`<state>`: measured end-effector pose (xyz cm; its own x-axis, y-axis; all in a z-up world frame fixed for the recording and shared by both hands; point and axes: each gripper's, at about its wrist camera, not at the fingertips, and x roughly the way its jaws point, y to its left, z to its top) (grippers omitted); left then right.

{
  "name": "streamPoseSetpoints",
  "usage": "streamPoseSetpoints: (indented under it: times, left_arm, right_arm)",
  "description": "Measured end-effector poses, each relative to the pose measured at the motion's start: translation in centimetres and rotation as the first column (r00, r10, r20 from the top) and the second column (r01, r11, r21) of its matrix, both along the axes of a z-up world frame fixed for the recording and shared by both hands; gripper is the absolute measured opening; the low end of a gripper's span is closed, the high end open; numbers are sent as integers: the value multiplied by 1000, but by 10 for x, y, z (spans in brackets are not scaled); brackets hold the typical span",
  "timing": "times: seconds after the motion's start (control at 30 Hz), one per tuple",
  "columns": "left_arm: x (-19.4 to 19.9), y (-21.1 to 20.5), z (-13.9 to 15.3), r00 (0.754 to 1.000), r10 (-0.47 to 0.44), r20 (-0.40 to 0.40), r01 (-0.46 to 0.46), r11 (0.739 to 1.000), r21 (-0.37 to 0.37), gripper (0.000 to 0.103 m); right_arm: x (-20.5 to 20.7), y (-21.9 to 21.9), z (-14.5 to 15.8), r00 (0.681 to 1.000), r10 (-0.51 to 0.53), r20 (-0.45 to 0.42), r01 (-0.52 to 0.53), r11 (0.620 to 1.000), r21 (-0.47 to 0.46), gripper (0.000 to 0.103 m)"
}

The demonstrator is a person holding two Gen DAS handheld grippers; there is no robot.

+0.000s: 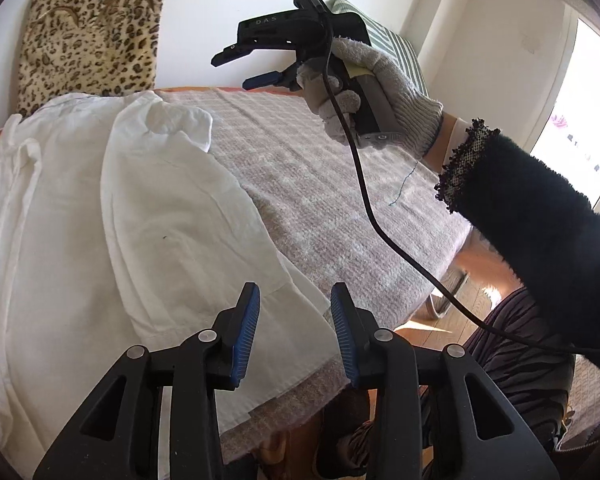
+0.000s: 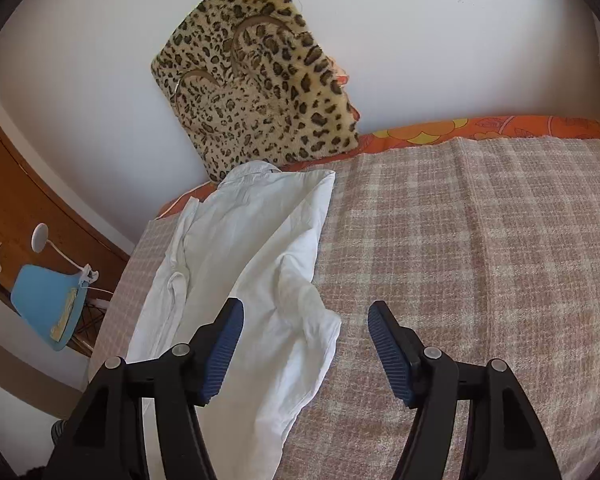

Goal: Fold small clothes

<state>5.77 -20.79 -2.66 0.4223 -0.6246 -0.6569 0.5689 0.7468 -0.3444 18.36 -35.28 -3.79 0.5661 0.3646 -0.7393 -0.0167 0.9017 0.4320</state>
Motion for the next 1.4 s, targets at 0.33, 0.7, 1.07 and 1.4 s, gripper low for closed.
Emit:
streamPoseSetpoints:
  times: [0.33, 0.7, 1.07, 1.4]
  left_arm:
    - [11, -40, -24, 999, -18, 30, 12, 982, 186, 53]
    - [20, -5, -13, 999, 47, 12, -47, 998, 34, 4]
    - [15, 11, -6, 998, 66, 0, -66, 997, -26, 2]
    - [8, -36, -27, 999, -3, 39, -4, 985, 174, 46]
  right_arm:
    - [2, -19, -28, 998, -18, -52, 21, 999, 42, 69]
    - [36, 17, -69, 992, 60, -107, -56, 998, 38, 69]
    - [52, 44, -57, 991, 58, -117, -65, 996, -61, 5]
    - [61, 39, -66, 989, 18, -147, -30, 997, -76, 4]
